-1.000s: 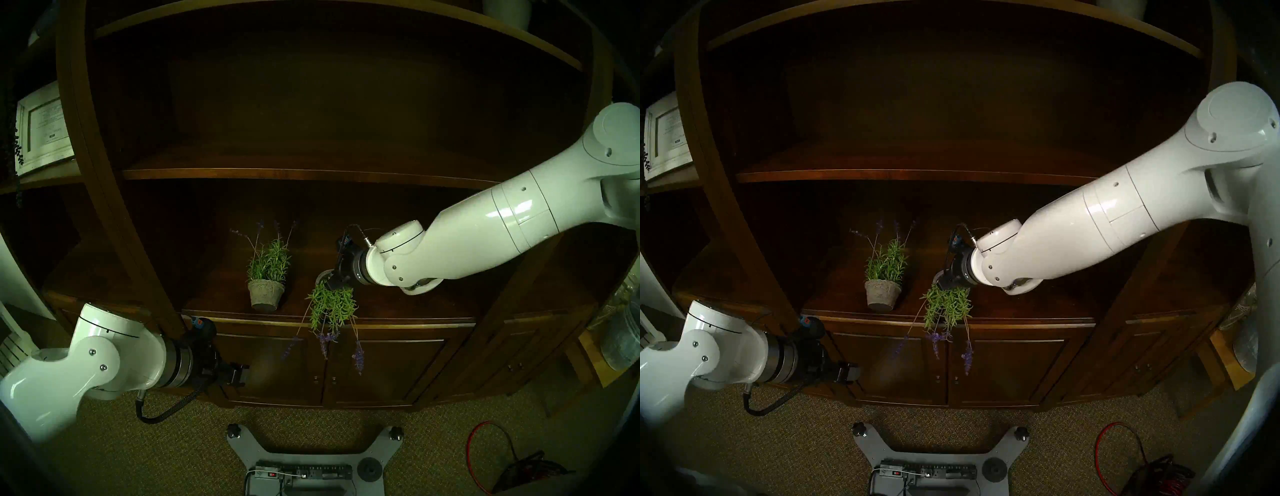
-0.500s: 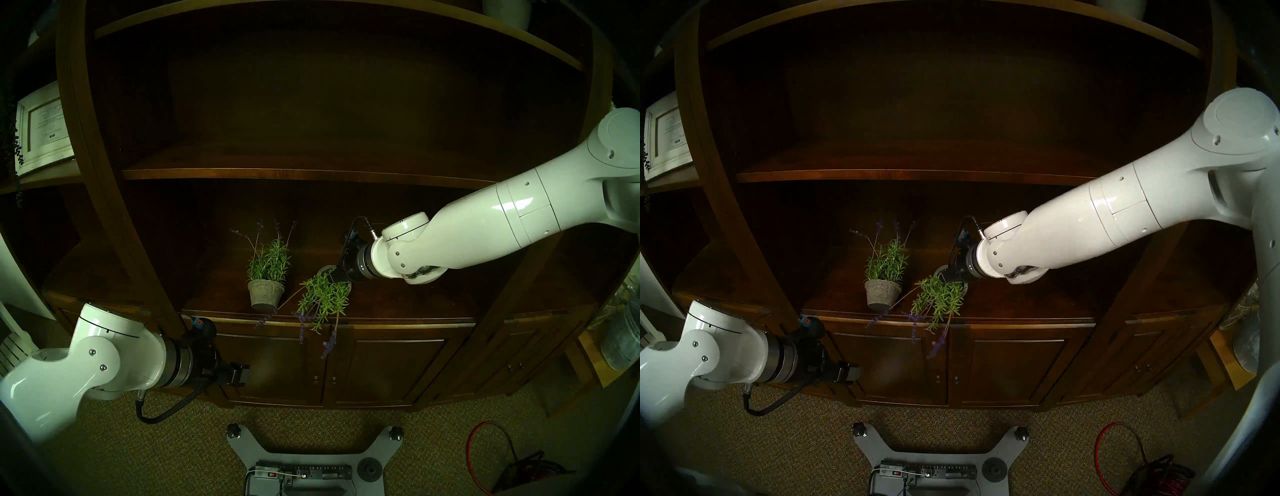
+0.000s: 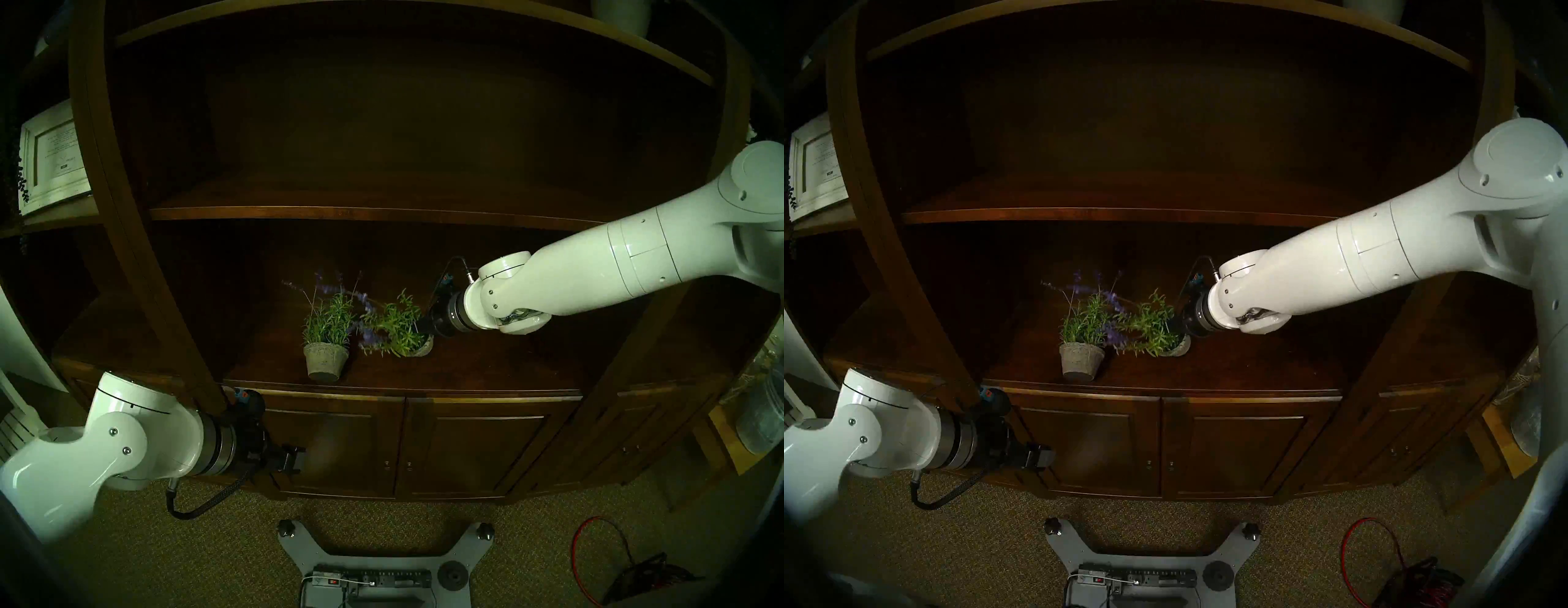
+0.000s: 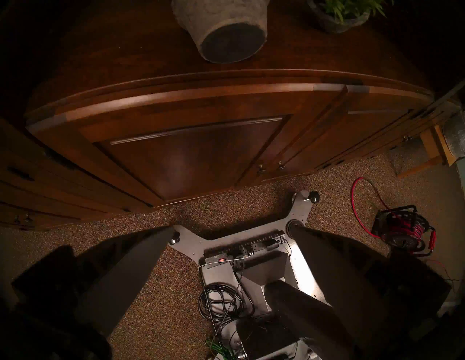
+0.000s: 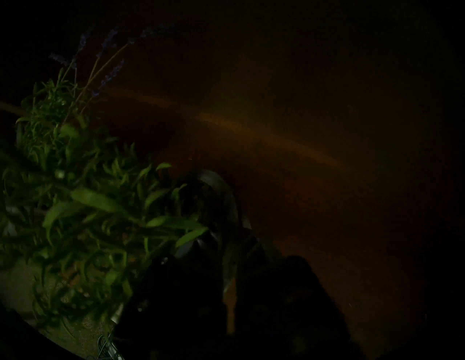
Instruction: Place the fake decorative plant upright
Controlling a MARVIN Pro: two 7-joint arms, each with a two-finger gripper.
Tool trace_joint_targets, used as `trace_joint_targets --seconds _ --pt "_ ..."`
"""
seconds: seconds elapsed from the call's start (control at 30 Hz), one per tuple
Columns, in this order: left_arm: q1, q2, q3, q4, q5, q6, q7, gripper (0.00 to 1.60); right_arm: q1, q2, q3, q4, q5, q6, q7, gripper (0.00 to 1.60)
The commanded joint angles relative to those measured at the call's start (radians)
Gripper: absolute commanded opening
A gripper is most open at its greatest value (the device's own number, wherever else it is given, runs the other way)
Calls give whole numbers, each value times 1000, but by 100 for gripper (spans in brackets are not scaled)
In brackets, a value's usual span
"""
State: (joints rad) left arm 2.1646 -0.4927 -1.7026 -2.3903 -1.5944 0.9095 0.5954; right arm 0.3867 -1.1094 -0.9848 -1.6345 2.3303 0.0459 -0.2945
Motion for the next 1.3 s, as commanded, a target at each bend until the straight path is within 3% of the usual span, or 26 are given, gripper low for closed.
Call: trace_joint_targets --seconds 0.0,0.67,0.7,0.73,0.87,0.9,0.97,1.27 --pt "-8 1 -13 -12 0 -1 0 160 -29 0 -15 7 27 34 7 0" --pt "-7 1 -13 -12 0 -1 0 160 -15 21 -53 -30 24 -15 19 0" --pt "-7 1 -13 -12 0 -1 0 160 -11 22 -54 -37 22 -19 18 5" --pt "-7 1 -13 -12 0 -1 0 160 -7 22 -55 -42 21 -22 18 22" --pt "-7 1 -13 -12 0 -1 0 160 8 28 -59 -59 16 -35 16 48" --pt "-7 1 -13 -12 0 -1 0 160 11 29 -59 -61 16 -38 16 48" --pt "-7 1 -13 -12 0 -1 0 160 18 31 -62 -68 15 -44 16 75" --pt "-7 1 -13 -12 0 -1 0 160 37 39 -71 -88 11 -62 16 80"
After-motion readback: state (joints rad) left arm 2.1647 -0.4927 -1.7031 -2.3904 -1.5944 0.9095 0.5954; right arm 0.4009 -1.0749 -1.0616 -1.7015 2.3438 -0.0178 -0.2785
